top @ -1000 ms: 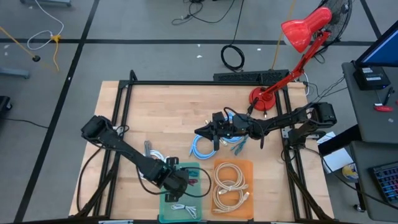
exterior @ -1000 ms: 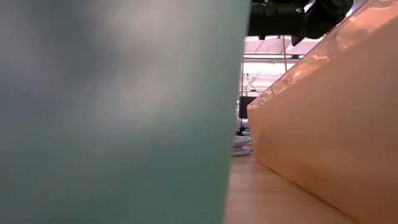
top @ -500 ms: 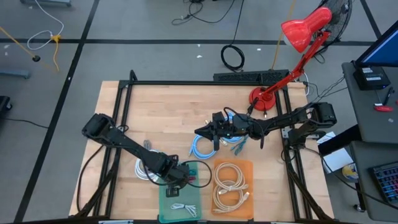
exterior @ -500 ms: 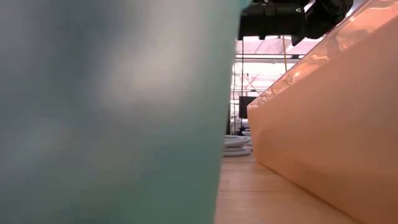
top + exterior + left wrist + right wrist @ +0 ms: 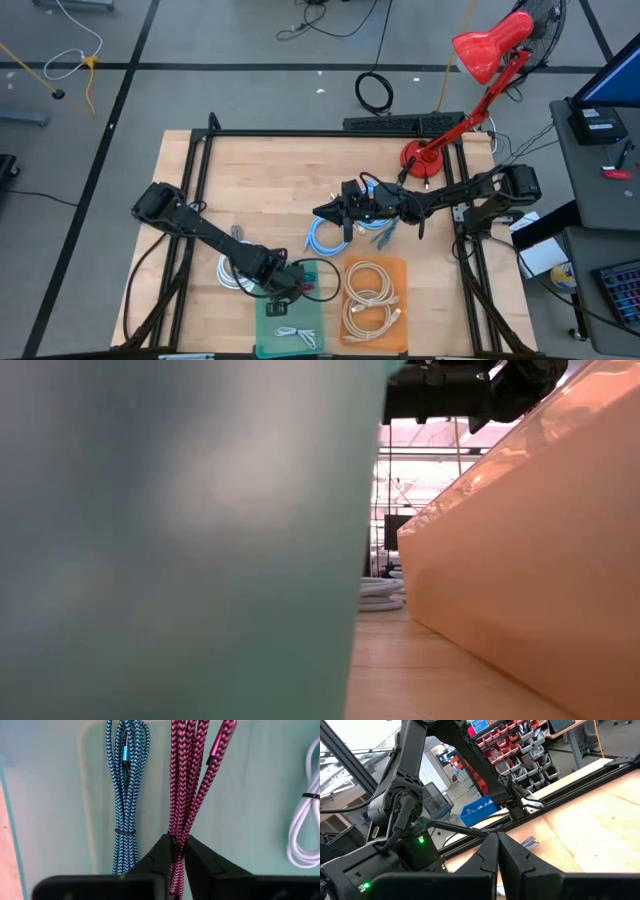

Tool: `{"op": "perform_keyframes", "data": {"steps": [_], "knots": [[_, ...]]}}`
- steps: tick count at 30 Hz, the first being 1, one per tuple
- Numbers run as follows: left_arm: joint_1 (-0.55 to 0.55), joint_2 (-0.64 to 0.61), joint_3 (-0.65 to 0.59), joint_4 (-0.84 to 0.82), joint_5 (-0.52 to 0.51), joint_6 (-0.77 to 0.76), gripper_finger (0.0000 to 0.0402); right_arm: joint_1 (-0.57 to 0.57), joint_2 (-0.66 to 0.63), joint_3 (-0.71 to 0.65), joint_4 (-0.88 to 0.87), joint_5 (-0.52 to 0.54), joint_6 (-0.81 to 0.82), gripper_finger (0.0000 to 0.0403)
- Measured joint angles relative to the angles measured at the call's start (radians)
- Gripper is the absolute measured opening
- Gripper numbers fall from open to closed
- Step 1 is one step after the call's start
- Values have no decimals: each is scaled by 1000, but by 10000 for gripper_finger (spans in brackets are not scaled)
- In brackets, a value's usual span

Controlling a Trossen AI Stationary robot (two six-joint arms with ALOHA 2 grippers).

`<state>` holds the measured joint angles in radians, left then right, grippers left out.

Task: Pick & Place USB Port
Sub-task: Put the pink charger cable into the green bin

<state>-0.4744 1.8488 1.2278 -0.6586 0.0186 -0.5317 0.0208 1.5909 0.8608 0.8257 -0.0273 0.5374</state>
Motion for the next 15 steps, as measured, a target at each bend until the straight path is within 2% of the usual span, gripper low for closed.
{"op": "perform_keyframes", "data": {"steps": [8,11,15], "knots": [[0,0,0,3,-27,14,131,0,0,0,0,0,0,0],[0,0,0,4,-37,13,145,0,0,0,0,0,0,0],[-6,-12,0,10,-45,27,146,0,0,0,0,0,0,0]]}}
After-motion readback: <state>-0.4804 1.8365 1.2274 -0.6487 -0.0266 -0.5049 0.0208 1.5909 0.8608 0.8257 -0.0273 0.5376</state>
